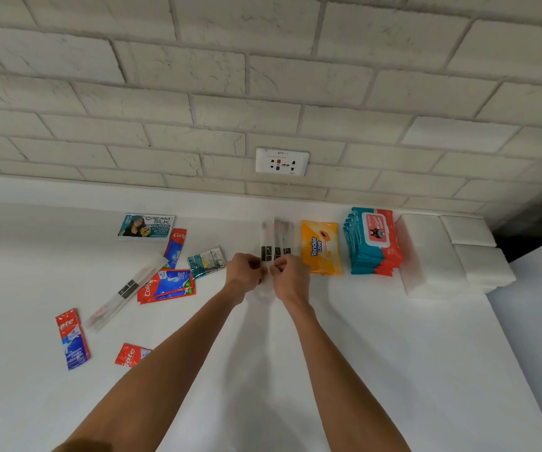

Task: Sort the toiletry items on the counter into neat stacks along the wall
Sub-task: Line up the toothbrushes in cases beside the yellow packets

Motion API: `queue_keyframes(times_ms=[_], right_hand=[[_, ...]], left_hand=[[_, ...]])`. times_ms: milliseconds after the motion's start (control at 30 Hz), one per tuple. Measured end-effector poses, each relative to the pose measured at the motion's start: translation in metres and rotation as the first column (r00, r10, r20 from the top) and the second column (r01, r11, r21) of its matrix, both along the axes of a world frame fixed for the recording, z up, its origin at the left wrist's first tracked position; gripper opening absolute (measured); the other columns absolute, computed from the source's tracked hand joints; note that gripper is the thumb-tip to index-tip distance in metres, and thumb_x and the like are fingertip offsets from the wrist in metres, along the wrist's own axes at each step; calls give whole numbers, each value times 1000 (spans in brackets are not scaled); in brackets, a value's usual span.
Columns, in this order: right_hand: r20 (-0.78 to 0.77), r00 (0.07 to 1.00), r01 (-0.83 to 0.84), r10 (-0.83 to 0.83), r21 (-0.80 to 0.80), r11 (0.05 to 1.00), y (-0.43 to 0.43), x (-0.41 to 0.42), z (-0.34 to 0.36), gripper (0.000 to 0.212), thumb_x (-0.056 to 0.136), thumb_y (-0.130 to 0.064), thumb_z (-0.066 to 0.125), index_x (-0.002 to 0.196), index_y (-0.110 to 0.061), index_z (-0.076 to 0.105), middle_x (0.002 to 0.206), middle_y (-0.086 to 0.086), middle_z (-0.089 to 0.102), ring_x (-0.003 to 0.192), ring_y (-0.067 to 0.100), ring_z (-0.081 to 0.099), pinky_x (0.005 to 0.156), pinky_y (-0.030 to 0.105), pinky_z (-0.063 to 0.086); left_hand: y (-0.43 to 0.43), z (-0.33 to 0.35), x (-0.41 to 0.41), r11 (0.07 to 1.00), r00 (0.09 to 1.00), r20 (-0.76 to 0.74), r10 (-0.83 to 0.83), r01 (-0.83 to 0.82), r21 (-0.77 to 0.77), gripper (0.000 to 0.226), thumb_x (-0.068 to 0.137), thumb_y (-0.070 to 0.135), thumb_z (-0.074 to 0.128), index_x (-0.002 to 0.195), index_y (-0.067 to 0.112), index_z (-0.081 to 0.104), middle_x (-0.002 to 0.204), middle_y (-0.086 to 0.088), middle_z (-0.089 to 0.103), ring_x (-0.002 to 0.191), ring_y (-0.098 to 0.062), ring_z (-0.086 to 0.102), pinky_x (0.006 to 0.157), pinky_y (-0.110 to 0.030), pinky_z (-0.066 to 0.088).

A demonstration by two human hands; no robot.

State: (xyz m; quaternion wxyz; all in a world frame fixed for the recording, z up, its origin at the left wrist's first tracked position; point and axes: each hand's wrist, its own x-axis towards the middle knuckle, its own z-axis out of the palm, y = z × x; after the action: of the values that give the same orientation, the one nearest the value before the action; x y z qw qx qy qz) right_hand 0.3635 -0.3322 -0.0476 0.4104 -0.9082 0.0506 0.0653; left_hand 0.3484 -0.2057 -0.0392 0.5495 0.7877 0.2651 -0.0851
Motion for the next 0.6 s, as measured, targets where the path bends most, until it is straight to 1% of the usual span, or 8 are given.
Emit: queue_keyframes(times_ms=[100,200,233,267,333,400,467,600], right_hand=[[12,1000,8,-8,-32,999,1,5,-4,13,97,-17,75,108,-12,75,104,2,77,97,18,74,82,25,58],[18,1000,7,-6,-54,999,2,8,-9,14,97,-18,74,110,-12,75,105,3,77,98,19,73,85,27,59],[23,1000,4,-2,-62,998,2,8,-10,14,98,-18,74,110,-12,75,105,3,77,98,19,73,85,29,60],[28,1000,6,-4,-71,997,3,9,-10,13,98,-18,73,109,-12,75,106,3,77,99,19,73,85,29,61],[41,999,4,-1,-89,996,3,10,-12,10,99,-17,72,108,-14,73,105,2,76,97,18,72,82,28,60],[63,998,7,1,-113,994,4,9,-13,6,99,-17,71,105,-15,72,102,1,75,91,16,70,76,25,56],[97,995,26,-13,-139,990,5,8,-14,8,100,-18,69,108,-17,70,104,2,72,94,17,68,78,27,56],[132,991,55,-19,-272,961,5,3,-18,22,102,-20,66,123,-14,63,119,9,62,108,26,63,90,38,57]], left_hand=[[-1,-2,8,997,999,6,-32,32,74,20,88,6,76,108,8,77,88,-8,75,79,-25,75,78,-40,65],[-2,-4,11,985,997,16,-72,69,155,10,86,6,74,90,14,75,85,-10,74,78,-26,73,77,-45,64],[-2,-5,12,981,996,23,-83,77,181,9,85,7,73,87,15,72,83,-9,74,77,-26,72,77,-46,63],[-3,-5,12,974,994,28,-103,95,205,10,85,9,73,93,15,73,86,-9,74,79,-26,72,78,-44,63],[-3,-7,13,956,990,32,-140,127,263,31,87,15,74,118,14,71,95,-5,75,86,-22,71,80,-36,62],[-2,-8,13,933,982,45,-186,162,320,44,88,17,74,131,13,65,108,-5,71,94,-21,69,83,-32,58],[-1,-7,14,904,968,60,-242,202,377,46,89,16,73,134,14,65,114,-6,65,94,-21,64,83,-28,52],[1,-5,15,867,947,57,-316,264,423,38,89,9,71,126,11,71,108,-6,60,87,-19,55,80,-25,42]])
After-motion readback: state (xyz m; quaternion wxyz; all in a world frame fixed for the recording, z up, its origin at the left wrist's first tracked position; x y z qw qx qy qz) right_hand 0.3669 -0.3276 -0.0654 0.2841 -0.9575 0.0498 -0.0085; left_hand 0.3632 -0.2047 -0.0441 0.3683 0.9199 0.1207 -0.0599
